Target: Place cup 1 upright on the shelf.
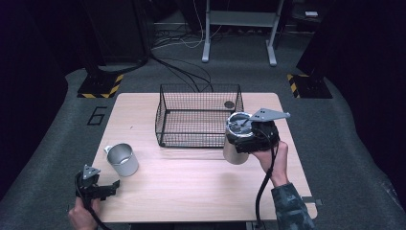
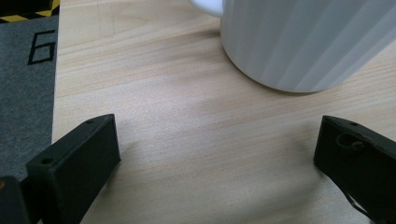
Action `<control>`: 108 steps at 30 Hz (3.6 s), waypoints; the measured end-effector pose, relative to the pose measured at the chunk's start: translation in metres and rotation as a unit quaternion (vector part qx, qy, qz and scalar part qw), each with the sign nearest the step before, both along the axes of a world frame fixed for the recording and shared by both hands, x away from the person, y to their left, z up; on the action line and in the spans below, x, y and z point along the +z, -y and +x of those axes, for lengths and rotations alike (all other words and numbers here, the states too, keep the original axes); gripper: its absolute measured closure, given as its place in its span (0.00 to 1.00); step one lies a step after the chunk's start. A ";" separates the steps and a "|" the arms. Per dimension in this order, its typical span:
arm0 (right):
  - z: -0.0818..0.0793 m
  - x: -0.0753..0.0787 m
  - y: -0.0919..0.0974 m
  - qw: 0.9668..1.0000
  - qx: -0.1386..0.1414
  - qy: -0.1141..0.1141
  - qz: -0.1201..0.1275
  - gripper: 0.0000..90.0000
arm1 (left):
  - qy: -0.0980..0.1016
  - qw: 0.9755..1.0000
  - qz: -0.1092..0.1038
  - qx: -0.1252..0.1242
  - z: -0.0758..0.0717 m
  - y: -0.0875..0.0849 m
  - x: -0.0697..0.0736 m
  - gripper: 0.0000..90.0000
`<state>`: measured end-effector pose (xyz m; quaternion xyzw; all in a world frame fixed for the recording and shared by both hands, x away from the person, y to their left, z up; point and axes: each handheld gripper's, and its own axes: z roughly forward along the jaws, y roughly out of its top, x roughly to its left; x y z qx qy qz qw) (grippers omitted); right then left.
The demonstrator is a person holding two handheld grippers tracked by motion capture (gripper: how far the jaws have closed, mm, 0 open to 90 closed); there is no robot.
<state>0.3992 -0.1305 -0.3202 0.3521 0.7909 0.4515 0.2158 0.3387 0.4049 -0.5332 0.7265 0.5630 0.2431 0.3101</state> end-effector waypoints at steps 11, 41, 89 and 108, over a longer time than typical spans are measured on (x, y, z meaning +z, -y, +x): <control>0.013 0.011 -0.011 1.000 0.008 0.002 0.000 0.04 | 0.000 1.000 0.000 0.000 0.000 0.000 0.000 0.00; 0.054 0.039 -0.033 1.000 -0.005 0.005 -0.002 0.04 | -0.001 1.000 -0.001 0.000 0.000 0.000 0.000 0.00; 0.135 -0.002 -0.061 0.997 -0.070 -0.019 -0.033 0.04 | -0.001 1.000 -0.001 0.001 0.000 0.000 0.000 0.00; 0.152 -0.041 -0.071 0.995 -0.082 -0.048 -0.042 0.04 | -0.001 1.000 -0.001 0.001 0.000 0.000 0.000 0.00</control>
